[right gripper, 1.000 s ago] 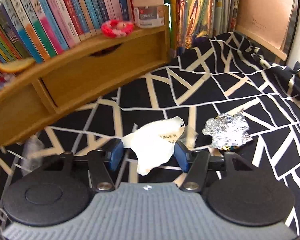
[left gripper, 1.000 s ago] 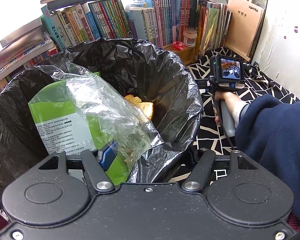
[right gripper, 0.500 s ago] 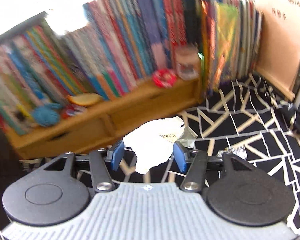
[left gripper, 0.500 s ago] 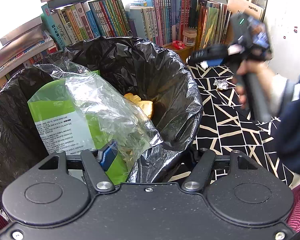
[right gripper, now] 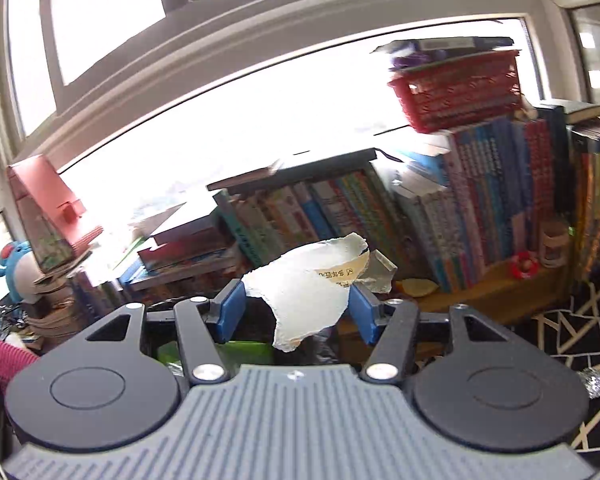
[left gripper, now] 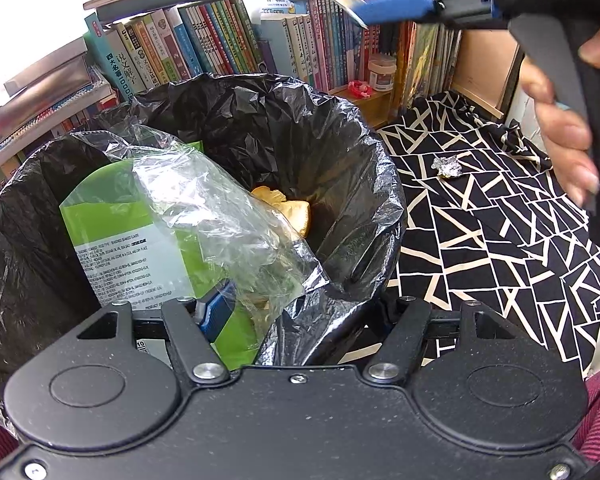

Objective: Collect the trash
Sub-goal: 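Carry the tissue over the trash bag and open the right tool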

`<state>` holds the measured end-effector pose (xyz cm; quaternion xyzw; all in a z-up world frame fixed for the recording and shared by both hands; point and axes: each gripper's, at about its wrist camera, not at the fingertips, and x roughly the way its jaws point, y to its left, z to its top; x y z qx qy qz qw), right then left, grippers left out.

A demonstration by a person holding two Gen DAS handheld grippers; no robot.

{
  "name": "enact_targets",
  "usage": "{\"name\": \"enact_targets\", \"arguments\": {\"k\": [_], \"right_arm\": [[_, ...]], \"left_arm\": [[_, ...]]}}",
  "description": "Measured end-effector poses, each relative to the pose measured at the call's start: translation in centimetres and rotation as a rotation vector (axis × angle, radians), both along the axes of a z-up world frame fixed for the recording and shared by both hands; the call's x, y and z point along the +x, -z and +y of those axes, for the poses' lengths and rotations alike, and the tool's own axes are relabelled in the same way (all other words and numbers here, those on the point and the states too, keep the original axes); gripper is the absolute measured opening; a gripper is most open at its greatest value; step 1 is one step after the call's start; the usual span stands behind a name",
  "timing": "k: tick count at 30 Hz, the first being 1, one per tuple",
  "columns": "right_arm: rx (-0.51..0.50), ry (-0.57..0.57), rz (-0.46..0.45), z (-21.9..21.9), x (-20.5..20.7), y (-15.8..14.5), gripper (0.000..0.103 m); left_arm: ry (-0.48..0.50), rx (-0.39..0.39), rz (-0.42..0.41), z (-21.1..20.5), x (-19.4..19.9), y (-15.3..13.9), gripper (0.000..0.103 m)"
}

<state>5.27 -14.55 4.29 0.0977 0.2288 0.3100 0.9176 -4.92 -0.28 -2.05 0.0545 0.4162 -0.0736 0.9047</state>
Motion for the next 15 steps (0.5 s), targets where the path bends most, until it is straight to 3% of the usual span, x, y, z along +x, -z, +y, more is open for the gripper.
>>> {"name": "enact_targets", "arguments": {"k": [6,15], "right_arm": [[0.000,-0.116,0.000,2.5,-1.2,0.2,0.065],[-0.026,-0.167,0.050,3.8,-1.5,2.0,0.069]], "left_arm": [[0.002,0.000,0.001,0.0,0.0,0.0,0.065],[0.005,0.000,-0.001,0.0,0.0,0.0,0.065]]}}
